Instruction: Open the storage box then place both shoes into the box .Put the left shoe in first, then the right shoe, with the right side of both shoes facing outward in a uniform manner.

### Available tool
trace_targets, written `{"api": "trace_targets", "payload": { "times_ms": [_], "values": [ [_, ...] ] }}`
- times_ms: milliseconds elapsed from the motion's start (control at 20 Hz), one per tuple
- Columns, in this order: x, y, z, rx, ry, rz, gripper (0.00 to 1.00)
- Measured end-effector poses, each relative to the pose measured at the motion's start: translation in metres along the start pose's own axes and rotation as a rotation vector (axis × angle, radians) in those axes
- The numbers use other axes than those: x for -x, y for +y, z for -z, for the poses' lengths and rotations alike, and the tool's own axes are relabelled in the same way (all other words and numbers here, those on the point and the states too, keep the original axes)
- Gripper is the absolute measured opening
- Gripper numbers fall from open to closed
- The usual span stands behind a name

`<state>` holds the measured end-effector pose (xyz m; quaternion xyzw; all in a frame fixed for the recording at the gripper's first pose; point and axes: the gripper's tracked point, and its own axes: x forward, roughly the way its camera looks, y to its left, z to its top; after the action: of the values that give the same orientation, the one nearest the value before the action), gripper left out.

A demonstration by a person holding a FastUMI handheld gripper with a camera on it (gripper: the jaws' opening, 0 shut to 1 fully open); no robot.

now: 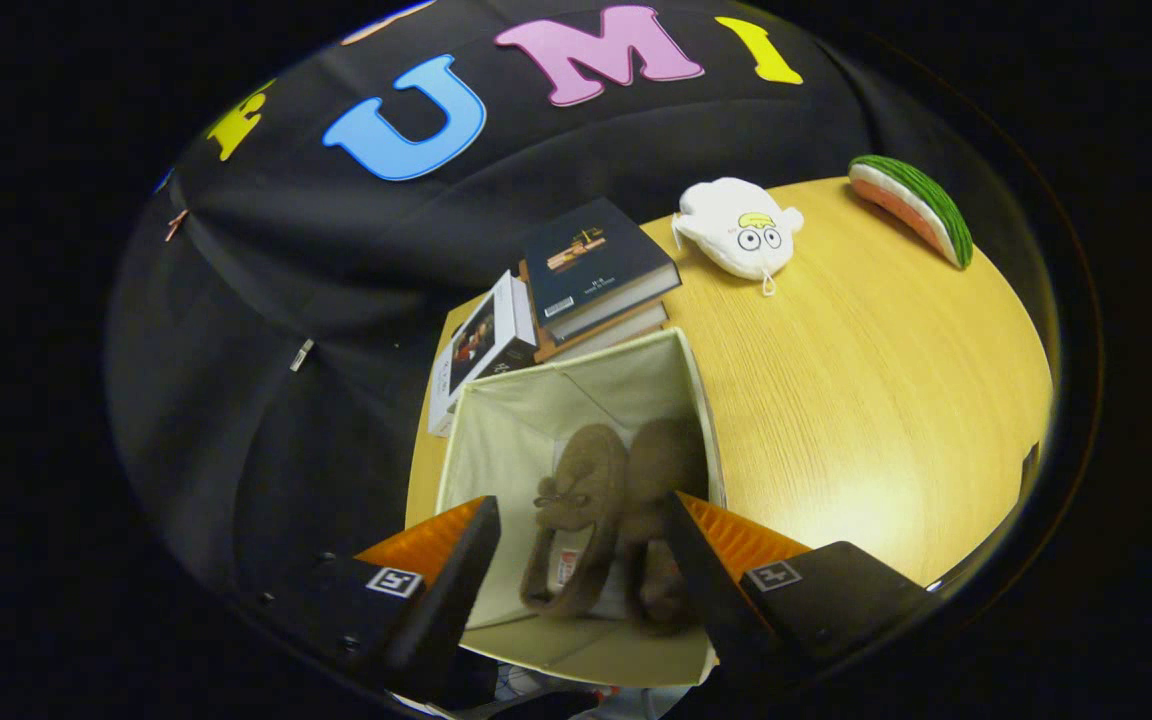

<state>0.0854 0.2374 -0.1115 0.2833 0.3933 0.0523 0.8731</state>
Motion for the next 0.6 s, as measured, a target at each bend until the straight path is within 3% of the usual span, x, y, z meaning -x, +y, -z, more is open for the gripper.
{"api": "trace_targets", "payload": {
  "times_ms": [300, 600],
  "values": [
    [0.066, -0.004, -0.068, 0.265, -0.232, -0.017, 0.99],
    [0.138, -0.081, -0.143, 0.346, -0.446, 0.075, 0.98]
  ]
}}
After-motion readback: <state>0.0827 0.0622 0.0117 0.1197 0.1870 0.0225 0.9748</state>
